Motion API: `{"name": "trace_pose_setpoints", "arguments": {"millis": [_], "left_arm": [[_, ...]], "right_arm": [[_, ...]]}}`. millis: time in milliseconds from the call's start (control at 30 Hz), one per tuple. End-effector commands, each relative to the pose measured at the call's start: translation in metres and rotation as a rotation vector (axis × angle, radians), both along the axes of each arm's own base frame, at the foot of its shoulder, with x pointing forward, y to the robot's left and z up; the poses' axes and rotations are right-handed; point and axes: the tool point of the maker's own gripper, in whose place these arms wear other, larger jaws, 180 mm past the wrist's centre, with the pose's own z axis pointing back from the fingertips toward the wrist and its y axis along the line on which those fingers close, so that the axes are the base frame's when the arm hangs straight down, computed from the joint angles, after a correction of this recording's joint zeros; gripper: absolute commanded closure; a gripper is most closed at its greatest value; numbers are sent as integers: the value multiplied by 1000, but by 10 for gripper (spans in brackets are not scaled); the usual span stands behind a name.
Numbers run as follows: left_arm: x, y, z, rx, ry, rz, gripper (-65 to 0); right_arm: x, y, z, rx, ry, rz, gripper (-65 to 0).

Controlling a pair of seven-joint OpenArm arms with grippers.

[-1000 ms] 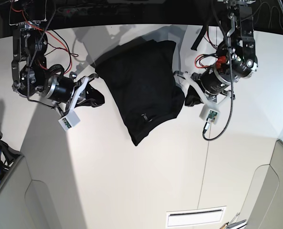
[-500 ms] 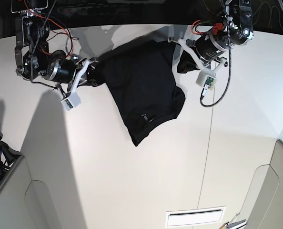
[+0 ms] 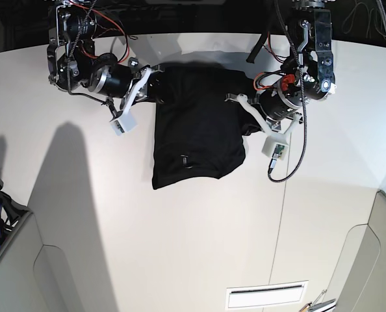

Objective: Fold the T-shirt properly

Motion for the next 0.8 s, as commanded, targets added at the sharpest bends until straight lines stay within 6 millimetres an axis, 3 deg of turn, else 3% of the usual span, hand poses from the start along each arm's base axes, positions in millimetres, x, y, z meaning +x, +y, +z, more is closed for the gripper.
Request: {"name": "trace_pose_setpoints", "arguments": {"millis": [0, 167, 367, 600, 767], "left_arm": [[6, -2, 9, -9, -38, -3, 0], [7, 6, 11, 17, -45, 3, 0], [5, 40, 41, 81, -115, 58, 0], [-45, 80, 55, 166, -102, 148, 0], [-96, 93, 43, 205, 4, 140, 0]], "right_arm": [[8, 3, 11, 31, -39, -6, 0], [11, 2, 14, 22, -55, -5, 0], [6, -9, 35, -52, -122, 51, 0], [-21, -50, 51, -199, -189, 100, 0], [-57, -87, 46, -305, -132, 119, 0]]}}
